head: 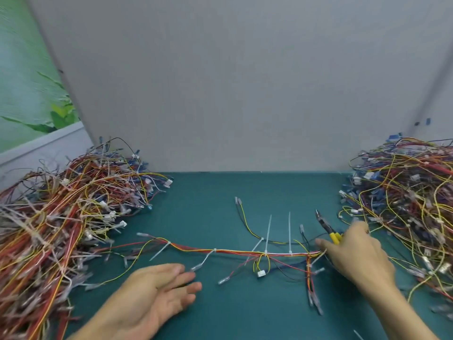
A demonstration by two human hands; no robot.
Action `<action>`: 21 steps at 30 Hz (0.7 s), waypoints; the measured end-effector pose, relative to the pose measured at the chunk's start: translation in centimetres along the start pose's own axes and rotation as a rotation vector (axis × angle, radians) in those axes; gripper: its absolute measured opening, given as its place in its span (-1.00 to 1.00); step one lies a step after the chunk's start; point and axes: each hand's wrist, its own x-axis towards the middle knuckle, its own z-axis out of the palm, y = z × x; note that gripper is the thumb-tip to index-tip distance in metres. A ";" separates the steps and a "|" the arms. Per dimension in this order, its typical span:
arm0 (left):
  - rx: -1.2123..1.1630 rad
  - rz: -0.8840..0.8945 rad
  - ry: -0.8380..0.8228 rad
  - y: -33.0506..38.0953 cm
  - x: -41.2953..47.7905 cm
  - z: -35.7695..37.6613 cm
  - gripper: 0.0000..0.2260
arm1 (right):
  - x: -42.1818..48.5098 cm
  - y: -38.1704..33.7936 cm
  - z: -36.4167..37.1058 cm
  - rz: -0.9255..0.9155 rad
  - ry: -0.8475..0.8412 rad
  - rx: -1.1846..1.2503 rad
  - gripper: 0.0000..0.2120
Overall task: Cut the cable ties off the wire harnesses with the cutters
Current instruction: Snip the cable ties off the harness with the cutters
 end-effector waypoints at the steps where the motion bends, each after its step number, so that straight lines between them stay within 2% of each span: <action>1: -0.142 -0.033 -0.025 0.2 0.2 0.1 -0.89 | -0.3 -0.1 0.1 0.005 -0.002 -0.003 -0.40; 4: -0.419 -0.026 -0.035 0.6 1.8 0.5 -0.87 | -0.7 -0.2 0.6 0.009 -0.001 0.005 -0.42; 7: -0.496 0.013 -0.026 1.0 4.0 0.6 -0.74 | -0.7 -0.1 0.8 0.013 -0.015 -0.007 -0.46; 9: -0.477 0.033 -0.011 1.3 5.0 0.8 -0.77 | -0.6 -0.2 0.9 0.018 -0.034 0.004 -0.50; 12: -0.237 0.128 0.077 1.3 6.5 1.5 -0.97 | -0.6 -0.4 0.9 0.018 -0.055 0.038 -0.57; 16: 0.000 0.366 0.165 1.4 7.8 2.4 -0.95 | -0.8 -0.9 1.2 -0.017 -0.018 0.105 -0.60; 18: 0.149 0.497 0.178 1.7 7.9 2.8 -0.88 | -0.9 -1.1 1.3 -0.047 -0.005 0.127 -0.60; 20: 0.306 0.570 0.126 1.5 7.7 3.1 -0.80 | -0.8 -1.3 1.5 -0.080 -0.014 0.129 -0.58; 21: 0.347 0.552 0.079 1.2 7.6 3.2 -0.78 | -0.7 -1.3 1.5 -0.092 -0.022 0.123 -0.56</action>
